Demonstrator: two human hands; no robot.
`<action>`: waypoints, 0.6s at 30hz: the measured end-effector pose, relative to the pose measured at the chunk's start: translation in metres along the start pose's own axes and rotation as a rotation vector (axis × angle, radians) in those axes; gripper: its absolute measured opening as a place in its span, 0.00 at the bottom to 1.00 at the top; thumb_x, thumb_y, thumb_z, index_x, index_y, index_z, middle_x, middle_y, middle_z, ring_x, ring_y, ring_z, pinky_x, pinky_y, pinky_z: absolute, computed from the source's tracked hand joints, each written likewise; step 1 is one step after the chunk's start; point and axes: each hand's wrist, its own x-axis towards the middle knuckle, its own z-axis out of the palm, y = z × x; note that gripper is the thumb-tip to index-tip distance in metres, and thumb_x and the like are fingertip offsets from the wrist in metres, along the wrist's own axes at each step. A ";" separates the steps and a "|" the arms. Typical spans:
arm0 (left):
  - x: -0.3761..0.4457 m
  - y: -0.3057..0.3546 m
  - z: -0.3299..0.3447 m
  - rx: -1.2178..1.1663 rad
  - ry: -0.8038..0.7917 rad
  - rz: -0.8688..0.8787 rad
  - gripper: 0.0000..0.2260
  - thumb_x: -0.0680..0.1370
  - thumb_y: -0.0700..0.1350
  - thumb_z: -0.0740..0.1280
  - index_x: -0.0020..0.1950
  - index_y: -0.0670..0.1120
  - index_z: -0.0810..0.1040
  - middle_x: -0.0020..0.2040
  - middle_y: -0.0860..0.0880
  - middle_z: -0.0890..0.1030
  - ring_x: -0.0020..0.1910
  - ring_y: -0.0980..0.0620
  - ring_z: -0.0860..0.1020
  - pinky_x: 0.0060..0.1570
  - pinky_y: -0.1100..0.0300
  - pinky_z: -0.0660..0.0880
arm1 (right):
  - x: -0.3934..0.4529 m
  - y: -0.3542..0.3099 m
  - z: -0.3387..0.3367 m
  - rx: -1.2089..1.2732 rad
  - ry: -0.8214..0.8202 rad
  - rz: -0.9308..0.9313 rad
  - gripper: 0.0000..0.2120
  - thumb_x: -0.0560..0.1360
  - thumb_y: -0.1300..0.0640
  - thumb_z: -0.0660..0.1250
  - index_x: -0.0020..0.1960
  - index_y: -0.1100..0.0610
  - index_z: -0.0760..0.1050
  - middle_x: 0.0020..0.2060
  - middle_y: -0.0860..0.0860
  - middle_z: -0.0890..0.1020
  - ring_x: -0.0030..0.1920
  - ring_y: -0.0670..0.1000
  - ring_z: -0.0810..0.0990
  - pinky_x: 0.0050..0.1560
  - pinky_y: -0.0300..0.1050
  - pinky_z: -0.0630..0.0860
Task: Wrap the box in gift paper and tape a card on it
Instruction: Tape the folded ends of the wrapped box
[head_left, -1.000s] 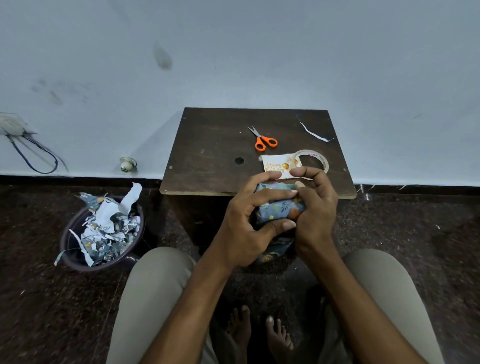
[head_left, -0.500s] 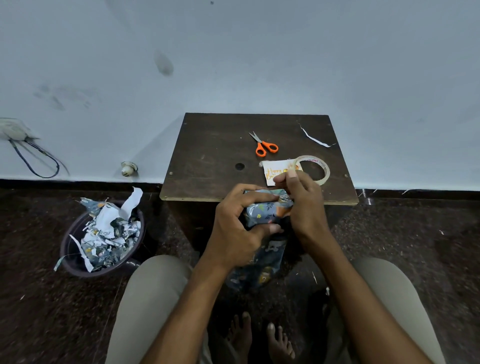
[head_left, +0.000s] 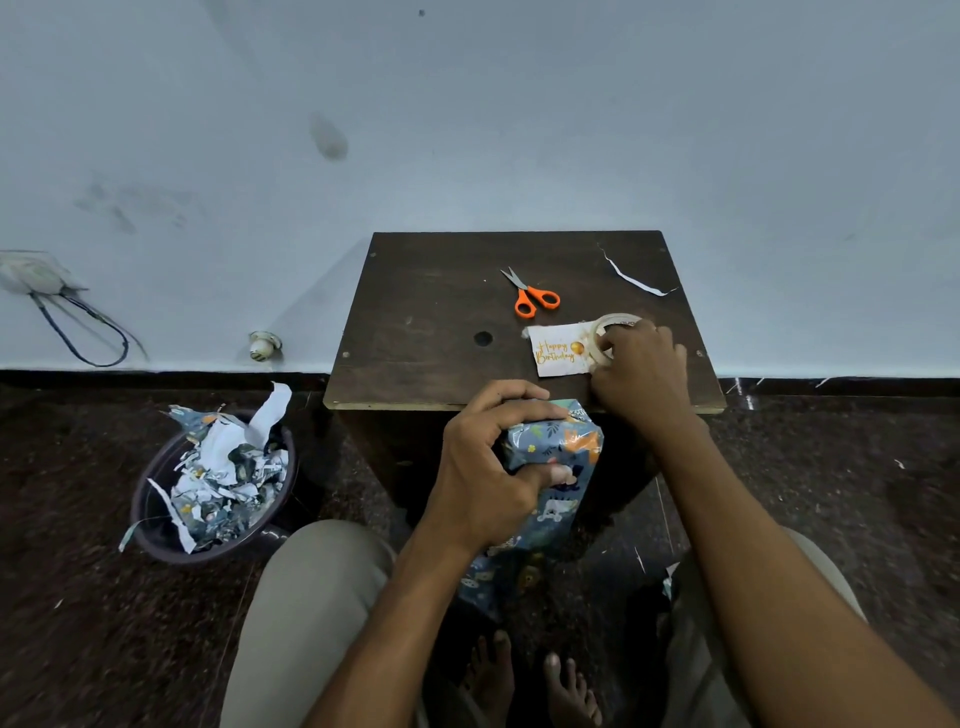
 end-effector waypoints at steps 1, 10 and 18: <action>0.000 0.000 0.000 0.003 0.000 -0.007 0.21 0.62 0.37 0.80 0.54 0.44 0.86 0.59 0.51 0.80 0.60 0.53 0.80 0.57 0.63 0.77 | -0.001 -0.001 0.001 -0.009 0.008 0.004 0.13 0.75 0.58 0.68 0.58 0.57 0.81 0.60 0.60 0.77 0.63 0.62 0.72 0.61 0.55 0.68; -0.001 0.002 -0.002 -0.010 -0.004 -0.023 0.21 0.61 0.35 0.80 0.53 0.45 0.86 0.55 0.50 0.80 0.56 0.50 0.81 0.54 0.62 0.79 | 0.000 0.002 0.000 0.049 0.113 0.052 0.11 0.76 0.59 0.70 0.58 0.57 0.84 0.57 0.59 0.78 0.61 0.61 0.72 0.59 0.54 0.67; 0.002 0.002 -0.002 0.006 0.037 -0.033 0.22 0.61 0.35 0.79 0.53 0.46 0.86 0.55 0.50 0.80 0.55 0.52 0.81 0.52 0.66 0.77 | -0.011 -0.008 0.005 0.147 0.123 -0.193 0.07 0.70 0.62 0.78 0.48 0.55 0.87 0.50 0.56 0.80 0.54 0.59 0.74 0.48 0.48 0.68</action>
